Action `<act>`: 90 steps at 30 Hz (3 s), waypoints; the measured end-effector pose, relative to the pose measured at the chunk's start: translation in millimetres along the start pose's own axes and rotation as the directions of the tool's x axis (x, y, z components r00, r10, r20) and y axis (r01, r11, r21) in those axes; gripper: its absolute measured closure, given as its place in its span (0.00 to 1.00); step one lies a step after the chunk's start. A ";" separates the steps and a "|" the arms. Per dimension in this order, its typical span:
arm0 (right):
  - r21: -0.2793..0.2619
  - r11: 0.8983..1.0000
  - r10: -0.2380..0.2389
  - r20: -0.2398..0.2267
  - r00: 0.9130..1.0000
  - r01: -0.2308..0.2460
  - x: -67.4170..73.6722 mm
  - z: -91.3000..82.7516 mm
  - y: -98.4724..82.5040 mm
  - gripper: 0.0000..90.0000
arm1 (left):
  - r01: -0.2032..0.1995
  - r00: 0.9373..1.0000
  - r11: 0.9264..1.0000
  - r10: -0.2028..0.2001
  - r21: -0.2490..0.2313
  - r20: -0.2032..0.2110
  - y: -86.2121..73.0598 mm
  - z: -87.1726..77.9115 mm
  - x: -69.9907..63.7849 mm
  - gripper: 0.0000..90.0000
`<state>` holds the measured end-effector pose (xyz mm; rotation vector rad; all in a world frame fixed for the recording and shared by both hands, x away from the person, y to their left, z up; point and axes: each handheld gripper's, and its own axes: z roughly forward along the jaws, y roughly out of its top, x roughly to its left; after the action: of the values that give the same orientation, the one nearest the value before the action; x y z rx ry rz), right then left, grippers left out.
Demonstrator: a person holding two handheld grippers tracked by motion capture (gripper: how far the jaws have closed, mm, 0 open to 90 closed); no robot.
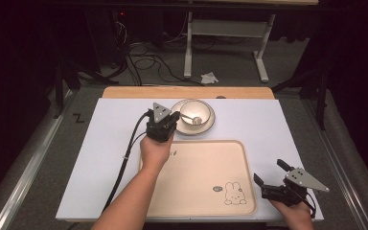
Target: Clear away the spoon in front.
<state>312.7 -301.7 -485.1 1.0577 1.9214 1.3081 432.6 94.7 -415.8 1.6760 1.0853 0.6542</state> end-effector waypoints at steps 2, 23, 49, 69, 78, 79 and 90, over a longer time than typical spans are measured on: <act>-0.002 1.000 -0.002 0.000 1.000 0.002 0.0 -0.1 0.1 0.01 | -0.002 1.000 1.000 0.002 0.007 -0.001 -0.5 0.4 0.0 1.00; -0.004 1.000 -0.004 0.001 1.000 0.004 -0.2 -0.4 0.4 0.01 | -0.007 1.000 0.995 0.008 0.095 -0.013 -32.7 10.9 0.9 0.99; 0.007 1.000 0.004 0.000 1.000 -0.004 -1.5 1.4 -1.6 0.01 | 0.084 0.996 0.992 -0.081 0.093 -0.030 -21.8 28.0 14.0 0.62; 0.003 1.000 0.011 0.006 1.000 -0.011 -2.6 0.1 -1.1 0.01 | 0.024 1.000 0.999 -0.024 0.028 -0.008 -6.6 10.2 2.0 1.00; 0.002 1.000 -0.002 0.002 1.000 0.002 -0.2 -0.1 0.0 0.01 | 0.034 0.999 0.998 -0.032 -0.057 0.029 -8.7 -43.9 3.7 1.00; 0.002 1.000 -0.003 0.003 1.000 0.003 -0.1 -0.1 0.2 0.01 | 0.028 0.999 0.998 -0.027 -0.062 0.029 -11.8 -51.9 4.9 1.00; 0.004 1.000 -0.008 0.008 1.000 0.008 1.6 0.1 0.2 0.01 | 0.045 0.999 0.998 -0.046 -0.051 -0.028 -59.6 -114.1 34.4 1.00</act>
<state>312.0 -300.2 -485.0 1.0551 1.9212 1.2940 333.7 182.4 -432.7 1.5983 1.1155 0.6732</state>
